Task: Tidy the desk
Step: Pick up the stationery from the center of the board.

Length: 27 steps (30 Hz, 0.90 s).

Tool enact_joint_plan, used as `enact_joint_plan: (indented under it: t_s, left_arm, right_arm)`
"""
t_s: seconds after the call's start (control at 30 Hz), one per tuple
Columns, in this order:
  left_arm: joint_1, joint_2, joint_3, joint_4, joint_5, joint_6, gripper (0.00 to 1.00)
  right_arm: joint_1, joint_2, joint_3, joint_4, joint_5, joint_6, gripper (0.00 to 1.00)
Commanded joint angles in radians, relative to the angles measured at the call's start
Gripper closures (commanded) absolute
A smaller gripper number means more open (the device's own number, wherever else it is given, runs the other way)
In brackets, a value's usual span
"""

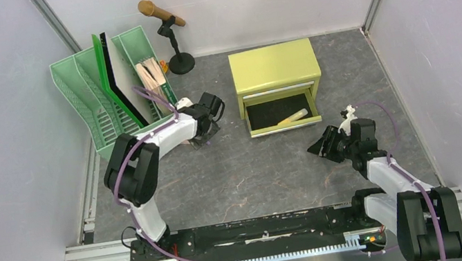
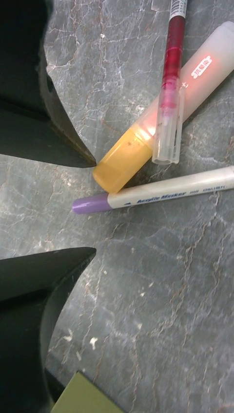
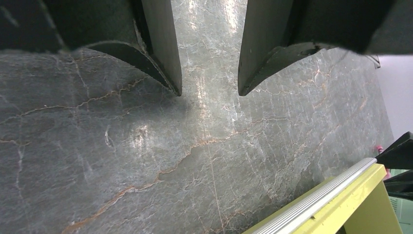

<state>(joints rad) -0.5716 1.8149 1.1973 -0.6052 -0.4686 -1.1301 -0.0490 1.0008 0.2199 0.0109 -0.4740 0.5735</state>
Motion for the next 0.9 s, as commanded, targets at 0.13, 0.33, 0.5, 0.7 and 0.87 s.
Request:
enact_joint_plan:
  t_s: [0.13,0.33,0.5,0.7,0.87]
  left_arm:
    - [0.035,0.051,0.021,-0.018,-0.007,0.031,0.44]
    - [0.048,0.076,0.021,-0.01,0.027,0.066,0.66]
    - [0.055,0.084,0.02,-0.009,0.084,0.089,0.88]
    - [0.058,0.069,0.005,-0.01,0.113,0.093,0.98]
    - [0.058,0.037,-0.021,0.051,0.207,0.167,0.98]
  right_arm:
    - [-0.002,0.027,-0.034,-0.058,0.003,-0.042,0.47]
    - [-0.002,0.062,-0.024,-0.058,-0.033,-0.035,0.45]
    - [-0.002,0.029,-0.018,-0.064,-0.044,-0.05,0.22]
    - [-0.002,-0.028,-0.021,-0.091,-0.034,-0.061,0.03]
    - [-0.002,-0.039,-0.029,-0.092,-0.044,-0.053,0.02]
